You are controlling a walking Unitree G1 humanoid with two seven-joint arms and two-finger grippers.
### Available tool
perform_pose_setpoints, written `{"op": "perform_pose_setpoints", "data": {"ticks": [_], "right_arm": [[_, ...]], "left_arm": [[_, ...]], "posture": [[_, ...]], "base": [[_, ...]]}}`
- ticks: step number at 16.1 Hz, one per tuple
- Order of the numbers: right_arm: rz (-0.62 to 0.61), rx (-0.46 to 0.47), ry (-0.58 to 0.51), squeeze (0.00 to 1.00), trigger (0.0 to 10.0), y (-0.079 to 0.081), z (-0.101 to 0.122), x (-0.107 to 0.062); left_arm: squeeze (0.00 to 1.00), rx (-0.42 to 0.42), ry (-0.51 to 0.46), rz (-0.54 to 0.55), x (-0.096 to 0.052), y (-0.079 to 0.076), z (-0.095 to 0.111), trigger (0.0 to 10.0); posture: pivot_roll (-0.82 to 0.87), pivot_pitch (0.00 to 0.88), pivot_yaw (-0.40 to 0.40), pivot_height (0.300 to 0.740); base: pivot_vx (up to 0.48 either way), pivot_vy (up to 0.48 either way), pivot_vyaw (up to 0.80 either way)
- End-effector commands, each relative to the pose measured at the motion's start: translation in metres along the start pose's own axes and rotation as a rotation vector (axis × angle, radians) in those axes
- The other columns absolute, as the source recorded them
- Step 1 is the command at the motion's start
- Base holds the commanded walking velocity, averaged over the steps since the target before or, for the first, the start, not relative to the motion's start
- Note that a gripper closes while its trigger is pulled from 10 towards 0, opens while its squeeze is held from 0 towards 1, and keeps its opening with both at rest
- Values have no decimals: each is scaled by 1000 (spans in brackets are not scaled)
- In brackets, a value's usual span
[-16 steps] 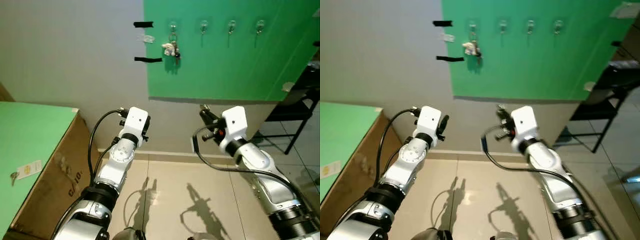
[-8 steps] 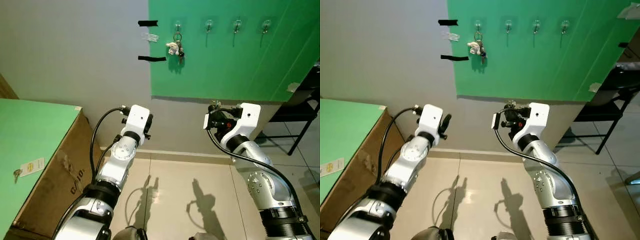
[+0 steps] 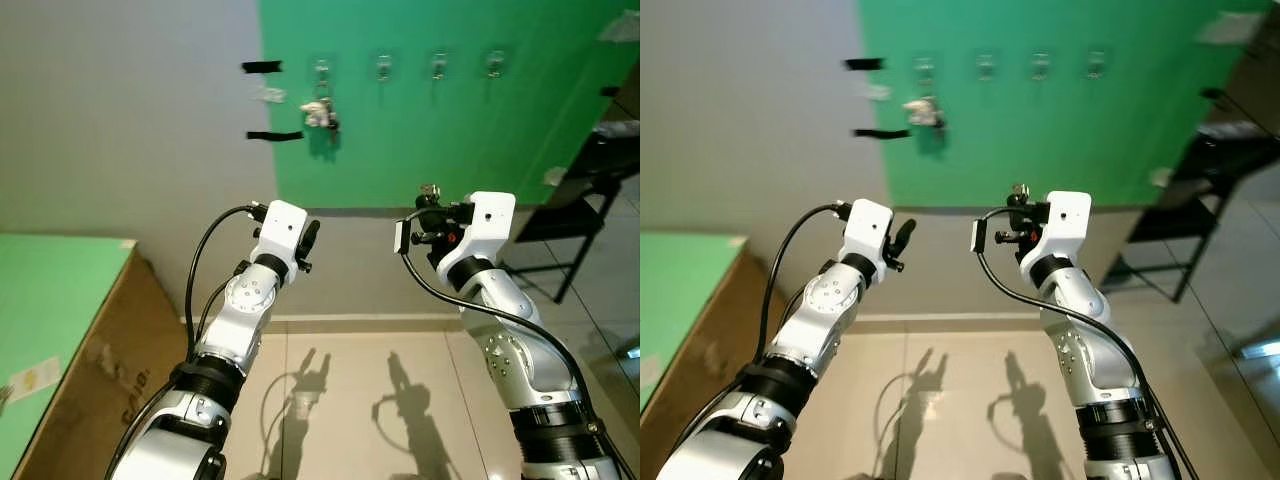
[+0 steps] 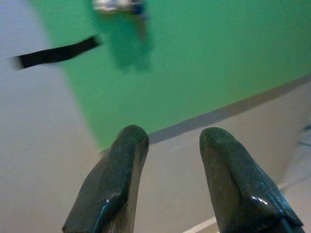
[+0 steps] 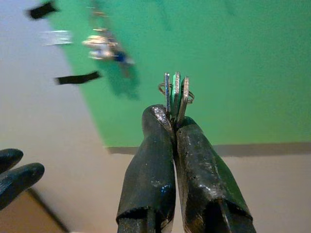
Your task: Hang keys on a hook
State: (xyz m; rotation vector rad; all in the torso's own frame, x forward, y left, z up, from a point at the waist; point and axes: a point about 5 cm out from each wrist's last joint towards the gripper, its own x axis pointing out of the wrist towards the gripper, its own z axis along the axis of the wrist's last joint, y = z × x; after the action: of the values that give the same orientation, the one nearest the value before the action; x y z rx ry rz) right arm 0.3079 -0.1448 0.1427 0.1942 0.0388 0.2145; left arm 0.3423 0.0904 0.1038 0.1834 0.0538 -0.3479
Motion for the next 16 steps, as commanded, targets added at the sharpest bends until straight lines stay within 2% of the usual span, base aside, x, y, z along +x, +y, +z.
{"op": "perform_pose_setpoints", "data": {"ticks": [1,4,8,11,14,16], "right_arm": [[-10,-10,-14,0,0,-2,4,1],[-8,-34,-21,0,0,-1,5,3],[-15,-33,-18,0,0,-6,6,3],[-41,-32,-15,0,0,-7,10,8],[-35,-47,-28,0,0,-8,19,13],[-36,-45,-40,0,0,-9,24,16]], "left_arm": [[0,5,-28,-38,5,-5,11,10000],[0,22,-6,-105,8,-12,13,10000],[0,15,-9,-109,9,-12,15,10000],[0,32,-18,-100,10,-13,17,10000],[0,20,-47,-96,9,-15,20,10000],[0,31,-90,-97,6,-21,25,10000]], "posture": [[-206,0,33,722],[-205,0,37,722],[-207,0,40,722],[-207,0,40,722],[-203,0,34,722],[-201,0,33,722]], "base": [[450,0,0],[450,0,0],[450,0,0],[452,0,0],[0,0,0],[0,-480,0]]}}
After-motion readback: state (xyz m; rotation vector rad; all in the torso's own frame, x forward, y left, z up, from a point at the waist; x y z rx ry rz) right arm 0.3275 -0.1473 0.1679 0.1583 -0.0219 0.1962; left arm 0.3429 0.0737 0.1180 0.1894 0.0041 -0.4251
